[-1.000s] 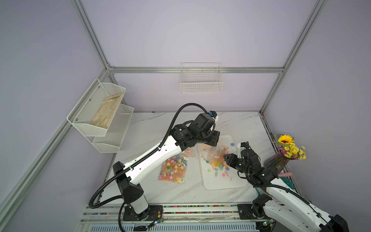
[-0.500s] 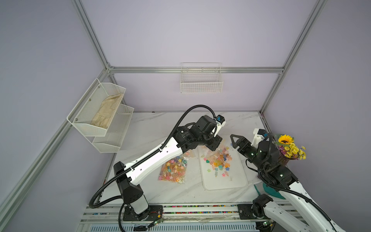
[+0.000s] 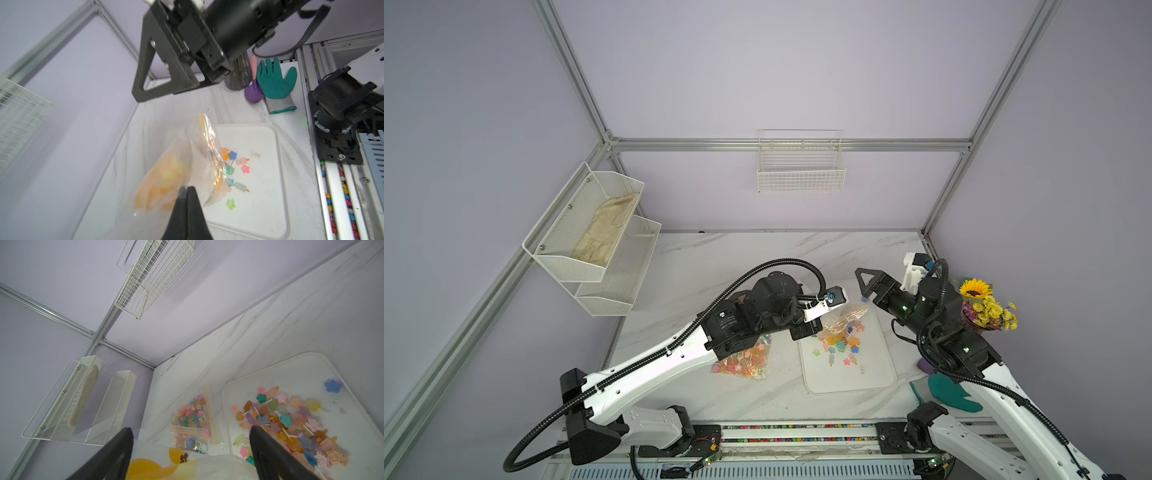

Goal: Pour candies out of the ziploc bag
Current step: 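Pour the candies out of the ziploc bag onto the tray.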

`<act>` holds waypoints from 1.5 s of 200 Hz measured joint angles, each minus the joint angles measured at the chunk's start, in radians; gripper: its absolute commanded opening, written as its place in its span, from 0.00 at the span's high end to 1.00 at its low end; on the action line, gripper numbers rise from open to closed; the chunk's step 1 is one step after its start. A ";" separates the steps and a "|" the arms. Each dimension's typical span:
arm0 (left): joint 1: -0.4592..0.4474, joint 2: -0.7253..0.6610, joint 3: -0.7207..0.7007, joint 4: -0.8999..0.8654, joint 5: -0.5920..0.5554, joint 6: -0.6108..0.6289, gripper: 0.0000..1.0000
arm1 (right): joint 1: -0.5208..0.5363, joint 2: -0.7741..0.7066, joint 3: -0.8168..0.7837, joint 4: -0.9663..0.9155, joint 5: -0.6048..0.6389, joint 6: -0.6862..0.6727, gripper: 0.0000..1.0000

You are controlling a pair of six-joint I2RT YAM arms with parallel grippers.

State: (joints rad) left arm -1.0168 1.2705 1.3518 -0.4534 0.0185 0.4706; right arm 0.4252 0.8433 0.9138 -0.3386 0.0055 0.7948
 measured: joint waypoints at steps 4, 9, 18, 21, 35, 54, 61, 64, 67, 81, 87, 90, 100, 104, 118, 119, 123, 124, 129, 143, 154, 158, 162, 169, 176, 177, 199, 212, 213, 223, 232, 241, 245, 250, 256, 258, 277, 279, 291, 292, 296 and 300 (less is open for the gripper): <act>0.000 -0.001 0.000 0.014 0.000 0.021 1.00 | 0.000 0.006 0.001 0.000 -0.002 -0.002 0.08; 0.000 -0.001 -0.002 0.029 0.000 0.041 1.00 | 0.000 0.013 0.002 0.001 -0.008 -0.007 0.08; 0.000 0.001 -0.005 0.050 0.000 0.074 1.00 | 0.000 0.024 0.003 0.001 -0.022 -0.016 0.08; 0.000 0.002 -0.008 0.057 -0.001 0.093 1.00 | 0.000 0.028 0.003 0.001 -0.025 -0.018 0.07; 0.000 0.006 -0.023 0.085 -0.009 0.140 1.00 | 0.000 0.038 0.005 0.001 -0.040 -0.024 0.07; 0.000 0.006 -0.069 0.143 -0.044 0.210 1.00 | -0.003 0.040 0.018 0.000 -0.052 -0.029 0.06; -0.001 0.004 -0.096 0.177 -0.062 0.240 1.00 | -0.003 0.038 0.026 0.000 -0.054 -0.028 0.06; -0.001 0.002 -0.111 0.195 -0.071 0.255 1.00 | -0.003 0.038 0.029 0.000 -0.055 -0.028 0.06; -0.001 0.001 -0.124 0.207 -0.080 0.268 1.00 | -0.004 0.037 0.033 0.000 -0.056 -0.028 0.06; -0.005 -0.006 -0.187 0.274 -0.116 0.339 1.00 | -0.004 0.031 0.049 0.001 -0.058 -0.022 0.07; -0.006 -0.010 -0.216 0.306 -0.131 0.373 1.00 | -0.004 0.026 0.055 0.000 -0.060 -0.019 0.07; -0.006 -0.011 -0.229 0.323 -0.137 0.394 1.00 | -0.004 0.024 0.058 0.000 -0.061 -0.017 0.08; -0.007 -0.017 -0.269 0.374 -0.157 0.450 1.00 | -0.004 0.017 0.069 0.000 -0.067 -0.011 0.09; -0.007 -0.018 -0.283 0.394 -0.163 0.476 1.00 | -0.004 0.015 0.075 0.000 -0.069 -0.010 0.09; -0.008 -0.019 -0.311 0.459 -0.187 0.547 1.00 | -0.005 0.011 0.095 0.000 -0.082 0.001 0.09; -0.008 -0.019 -0.312 0.463 -0.188 0.548 1.00 | -0.005 0.011 0.097 0.000 -0.083 0.002 0.09; -0.008 -0.019 -0.317 0.481 -0.193 0.570 1.00 | -0.005 0.011 0.102 0.000 -0.090 0.006 0.09; -0.008 -0.019 -0.317 0.484 -0.194 0.570 1.00 | -0.005 0.011 0.105 0.000 -0.092 0.007 0.09; -0.008 -0.019 -0.320 0.504 -0.200 0.593 1.00 | -0.005 0.013 0.111 0.000 -0.099 0.011 0.09; -0.008 -0.019 -0.320 0.556 -0.212 0.647 1.00 | -0.006 0.020 0.129 -0.005 -0.136 0.028 0.09; -0.008 -0.019 -0.320 0.597 -0.219 0.686 1.00 | -0.009 0.031 0.140 -0.008 -0.172 0.042 0.09; -0.008 -0.019 -0.320 0.607 -0.222 0.701 1.00 | -0.010 0.039 0.144 -0.008 -0.188 0.050 0.09; -0.008 -0.019 -0.320 0.614 -0.225 0.720 1.00 | -0.011 0.045 0.146 -0.009 -0.205 0.055 0.09; -0.008 -0.019 -0.320 0.626 -0.229 0.745 1.00 | -0.016 0.060 0.151 -0.010 -0.233 0.066 0.09; -0.008 -0.019 -0.320 0.633 -0.233 0.767 1.00 | -0.022 0.075 0.153 -0.014 -0.264 0.078 0.09; -0.008 -0.020 -0.320 0.633 -0.233 0.769 1.00 | -0.023 0.077 0.153 -0.014 -0.267 0.079 0.09; -0.008 -0.032 -0.331 0.651 -0.246 0.840 1.00 | -0.056 0.127 0.167 -0.029 -0.348 0.113 0.09; -0.008 -0.050 -0.346 0.655 -0.257 0.878 1.00 | -0.085 0.158 0.184 -0.031 -0.401 0.132 0.09; -0.008 -0.052 -0.348 0.656 -0.258 0.881 1.00 | -0.086 0.160 0.185 -0.031 -0.404 0.133 0.09; -0.008 -0.066 -0.358 0.657 -0.265 0.906 1.00 | -0.105 0.182 0.202 -0.030 -0.442 0.145 0.09; -0.008 -0.077 -0.368 0.663 -0.271 0.930 1.00 | -0.118 0.200 0.218 -0.030 -0.477 0.152 0.08; -0.008 -0.085 -0.376 0.671 -0.277 0.950 1.00 | -0.127 0.216 0.235 -0.029 -0.513 0.161 0.07; -0.008 -0.087 -0.379 0.674 -0.279 0.962 1.00 | -0.130 0.224 0.241 -0.029 -0.529 0.166 0.06; -0.008 -0.089 -0.382 0.678 -0.282 0.970 1.00 | -0.133 0.232 0.248 -0.027 -0.551 0.169 0.06; -0.008 -0.089 -0.384 0.678 -0.285 0.984 1.00 | -0.134 0.240 0.254 -0.026 -0.573 0.172 0.05; -0.008 -0.089 -0.384 0.678 -0.286 0.987 1.00 | -0.134 0.243 0.255 -0.025 -0.579 0.172 0.05; -0.008 -0.084 -0.385 0.684 -0.288 1.019 1.00 | -0.134 0.267 0.257 -0.021 -0.642 0.175 0.05; -0.008 -0.083 -0.385 0.685 -0.288 1.023 1.00 | -0.134 0.269 0.257 -0.021 -0.647 0.175 0.05; -0.008 -0.077 -0.385 0.695 -0.288 1.040 1.00 | -0.134 0.285 0.257 -0.022 -0.676 0.174 0.03; -0.008 -0.077 -0.385 0.696 -0.288 1.041 1.00 | -0.134 0.285 0.257 -0.022 -0.678 0.174 0.03; -0.008 -0.074 -0.385 0.699 -0.288 1.044 1.00 | -0.134 0.289 0.257 -0.022 -0.686 0.173 0.03; -0.008 -0.071 -0.385 0.700 -0.288 1.048 1.00 | -0.134 0.292 0.257 -0.022 -0.691 0.173 0.03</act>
State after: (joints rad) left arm -1.0245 1.1992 0.9668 0.2470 -0.2695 1.5188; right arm 0.2916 1.1351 1.1706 -0.3607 -0.6853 0.9676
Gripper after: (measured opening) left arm 0.047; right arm 0.966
